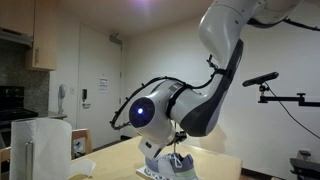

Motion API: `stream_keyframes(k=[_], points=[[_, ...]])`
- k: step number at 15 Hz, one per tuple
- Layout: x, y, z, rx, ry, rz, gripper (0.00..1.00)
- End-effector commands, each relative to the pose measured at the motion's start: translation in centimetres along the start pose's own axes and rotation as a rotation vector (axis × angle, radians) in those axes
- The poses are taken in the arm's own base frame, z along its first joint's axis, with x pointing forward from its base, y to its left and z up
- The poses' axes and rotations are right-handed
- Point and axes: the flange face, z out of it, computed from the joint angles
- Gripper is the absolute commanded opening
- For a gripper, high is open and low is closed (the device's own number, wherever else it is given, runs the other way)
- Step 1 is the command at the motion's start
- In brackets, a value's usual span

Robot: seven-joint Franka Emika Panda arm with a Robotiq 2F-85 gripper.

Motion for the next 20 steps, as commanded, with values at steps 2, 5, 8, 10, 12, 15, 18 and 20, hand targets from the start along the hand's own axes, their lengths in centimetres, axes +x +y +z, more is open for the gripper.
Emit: stream_keyframes(k=[2,5,8,10,12,15,18,20], points=[[-0.5,-0.3,-0.6,0.017,-0.01,-0.003,0.0],[-0.5,-0.3,-0.8,0.017,-0.017,-0.001,0.01],[-0.5,-0.7,-1.5,0.008,-0.024,0.002,0.01],[-0.6,-0.9,-2.0,0.004,-0.033,0.009,0.01],[-0.7,-1.0,-2.4,0.001,-0.041,0.012,0.01],[-1.1,-1.2,-2.9,0.0,-0.049,0.019,0.01],[-1.8,-1.6,-3.3,-0.002,-0.053,0.032,0.01],[-2.4,-2.0,-3.5,-0.005,-0.054,0.043,0.01]])
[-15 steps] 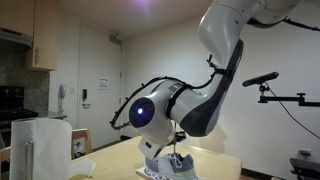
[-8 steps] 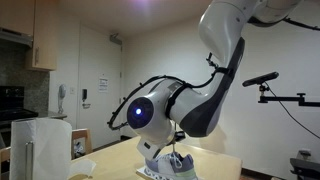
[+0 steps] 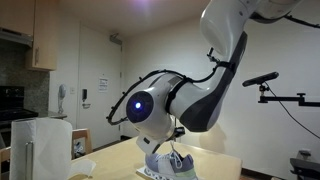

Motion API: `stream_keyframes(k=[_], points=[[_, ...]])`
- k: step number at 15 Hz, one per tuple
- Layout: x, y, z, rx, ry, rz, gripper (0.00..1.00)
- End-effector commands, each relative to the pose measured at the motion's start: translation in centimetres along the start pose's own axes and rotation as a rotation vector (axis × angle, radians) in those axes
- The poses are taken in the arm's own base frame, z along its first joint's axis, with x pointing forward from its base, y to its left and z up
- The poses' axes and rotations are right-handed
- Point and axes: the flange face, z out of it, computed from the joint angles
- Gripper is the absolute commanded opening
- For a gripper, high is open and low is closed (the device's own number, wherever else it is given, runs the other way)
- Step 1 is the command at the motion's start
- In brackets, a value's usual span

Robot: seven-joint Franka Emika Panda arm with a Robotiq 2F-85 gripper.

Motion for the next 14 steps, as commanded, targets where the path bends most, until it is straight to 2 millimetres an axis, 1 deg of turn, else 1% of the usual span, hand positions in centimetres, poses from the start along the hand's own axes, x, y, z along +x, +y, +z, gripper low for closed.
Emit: stream_keyframes(k=[1,5,8,10,14], points=[[-1.9,-1.9,-1.4,0.005,-0.022,0.04,0.01],[-3.4,-2.9,-1.9,-0.001,-0.024,0.067,0.01],[-4.4,-4.0,-2.5,-0.012,-0.027,0.103,0.01],[-5.1,-5.2,-3.3,-0.025,-0.033,0.137,0.01],[-6.2,-8.2,-5.6,-0.063,-0.054,0.226,0.01]])
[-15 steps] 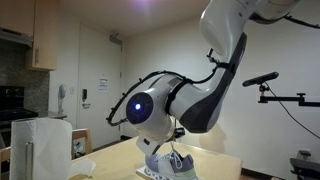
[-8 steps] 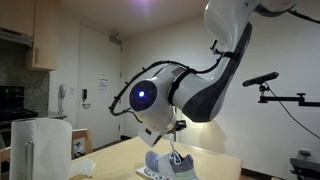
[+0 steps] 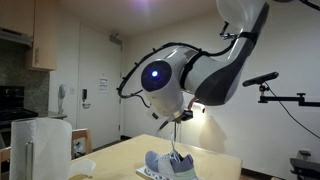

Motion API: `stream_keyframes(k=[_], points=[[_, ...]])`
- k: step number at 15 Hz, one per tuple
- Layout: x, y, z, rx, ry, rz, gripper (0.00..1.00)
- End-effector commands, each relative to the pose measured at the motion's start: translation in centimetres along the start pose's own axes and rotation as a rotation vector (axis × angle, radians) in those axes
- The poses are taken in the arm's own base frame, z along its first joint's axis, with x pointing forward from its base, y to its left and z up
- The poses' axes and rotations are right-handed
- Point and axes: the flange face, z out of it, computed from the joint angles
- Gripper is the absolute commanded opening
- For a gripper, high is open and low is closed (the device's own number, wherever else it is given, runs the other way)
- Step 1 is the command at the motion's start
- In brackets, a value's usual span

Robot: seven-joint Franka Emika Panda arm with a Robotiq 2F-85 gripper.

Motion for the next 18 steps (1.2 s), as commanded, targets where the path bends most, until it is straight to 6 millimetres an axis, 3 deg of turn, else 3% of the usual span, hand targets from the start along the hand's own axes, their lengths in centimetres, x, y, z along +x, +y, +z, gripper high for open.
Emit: stream_keyframes(k=[1,3,4,12,18], points=[[-2.1,-3.8,-2.8,-0.046,-0.032,0.086,0.01],[-2.3,-5.4,-3.8,-0.08,-0.041,0.11,0.01],[-1.3,-2.8,-2.6,-0.041,-0.016,0.074,0.01],[-0.8,-3.0,-2.6,-0.04,-0.015,0.067,0.01],[-4.1,-4.6,-4.7,-0.08,-0.036,0.202,0.01]])
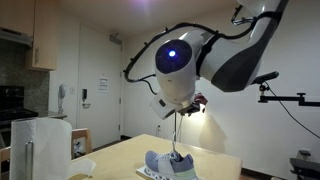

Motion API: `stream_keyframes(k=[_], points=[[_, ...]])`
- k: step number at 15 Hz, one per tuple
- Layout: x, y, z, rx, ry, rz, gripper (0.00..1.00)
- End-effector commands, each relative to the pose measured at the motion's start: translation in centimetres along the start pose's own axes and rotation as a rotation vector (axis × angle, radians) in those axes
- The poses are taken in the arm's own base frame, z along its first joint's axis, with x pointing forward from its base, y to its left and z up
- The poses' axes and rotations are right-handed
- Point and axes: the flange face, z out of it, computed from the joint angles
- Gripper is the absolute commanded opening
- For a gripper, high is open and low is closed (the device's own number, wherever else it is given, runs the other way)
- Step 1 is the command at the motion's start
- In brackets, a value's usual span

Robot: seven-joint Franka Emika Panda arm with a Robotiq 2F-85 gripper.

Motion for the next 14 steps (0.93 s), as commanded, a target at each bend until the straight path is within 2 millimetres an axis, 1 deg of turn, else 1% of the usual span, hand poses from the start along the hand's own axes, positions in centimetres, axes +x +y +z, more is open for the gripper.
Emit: stream_keyframes(k=[1,6,9,14], points=[[-3.2,-1.5,-2.0,-0.037,-0.02,0.111,0.01],[-6.2,-3.2,-4.2,-0.083,-0.047,0.235,0.01],[-7.7,-4.7,-5.9,-0.118,-0.064,0.301,0.01],[-9.5,-7.1,-8.2,-0.174,-0.082,0.402,0.01]])
